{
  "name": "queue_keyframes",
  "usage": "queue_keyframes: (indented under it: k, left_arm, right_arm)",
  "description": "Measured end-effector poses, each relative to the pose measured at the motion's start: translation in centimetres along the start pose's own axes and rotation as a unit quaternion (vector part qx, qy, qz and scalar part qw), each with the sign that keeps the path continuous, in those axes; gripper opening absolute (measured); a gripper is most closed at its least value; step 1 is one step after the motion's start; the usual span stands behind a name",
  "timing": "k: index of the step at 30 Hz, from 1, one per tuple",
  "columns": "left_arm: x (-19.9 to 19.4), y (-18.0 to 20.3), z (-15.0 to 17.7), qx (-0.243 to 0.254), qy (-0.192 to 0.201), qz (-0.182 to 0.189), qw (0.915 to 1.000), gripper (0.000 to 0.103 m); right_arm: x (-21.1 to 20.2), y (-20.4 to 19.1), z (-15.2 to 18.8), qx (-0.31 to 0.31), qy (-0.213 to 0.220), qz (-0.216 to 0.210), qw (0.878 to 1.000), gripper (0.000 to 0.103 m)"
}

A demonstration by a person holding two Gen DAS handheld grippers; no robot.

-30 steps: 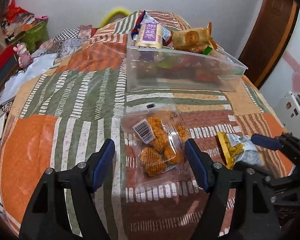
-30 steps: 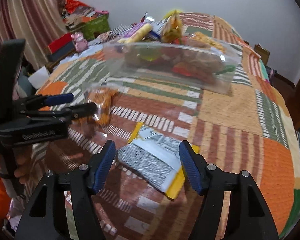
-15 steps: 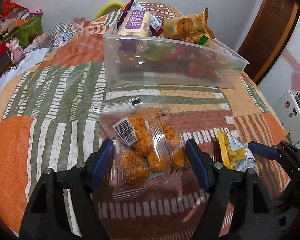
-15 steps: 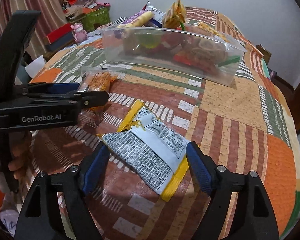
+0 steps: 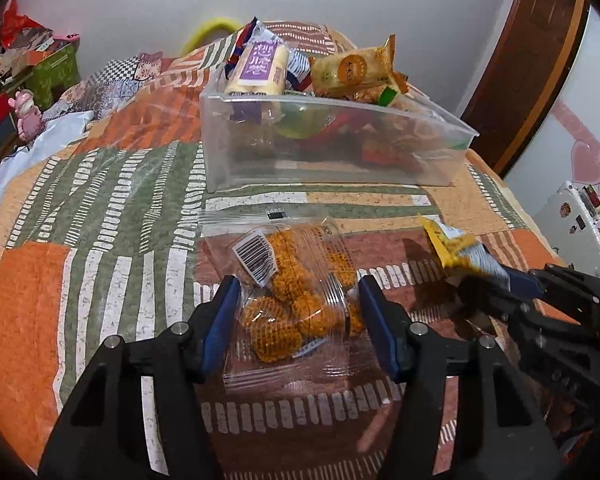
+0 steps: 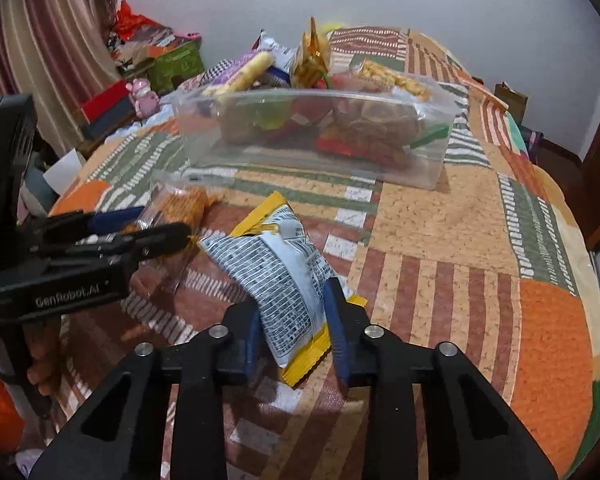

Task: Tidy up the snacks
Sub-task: 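Lower both bags into the clear box and open both grippers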

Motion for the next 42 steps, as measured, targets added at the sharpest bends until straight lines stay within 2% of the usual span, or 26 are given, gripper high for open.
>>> queue_keyframes:
  k: [5, 13, 25, 34, 42]
  left_arm:
    - [-1.6, 0.3, -0.9, 0.004, 0.025, 0.0, 0.9997, 0.059]
    - [-3.6, 0.6, -3.1, 0.004, 0.056, 0.009, 0.9984, 0.059]
    - [-4.9, 1.5, -9.1, 0.015, 0.111, 0.015, 0.9937, 0.059]
    - [-3.1, 2.1, -14.1, 0.027, 0.133, 0.018, 0.9906, 0.059]
    - [1.2, 1.5, -16.9, 0.024, 0.121, 0.009, 0.9924, 0.059]
  right_arm:
    - [-0.6, 0.3, -0.9, 0.007, 0.013, -0.003, 1.0, 0.019]
    - [-1.9, 0.9, -2.9, 0.013, 0.041, -0.002, 0.999, 0.018]
    - [-3.9, 2.4, -8.4, 0.018, 0.102, 0.01, 0.995, 0.018]
    - [-2.5, 4.8, -12.7, 0.033, 0.124, 0.02, 0.992, 0.018]
    - [1.0, 5.1, -15.2, 0.032, 0.114, 0.014, 0.993, 0.018]
Point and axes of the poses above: each gripper's, at about its wrist camera, not at the fingertips, and x roughly the way its jaws point, y to its right, z to its underside, the point moved 8 cm from there along x, roughly the way its jaws point, and after that the axes turned 1 degree about -y, right-handed, at the moved point
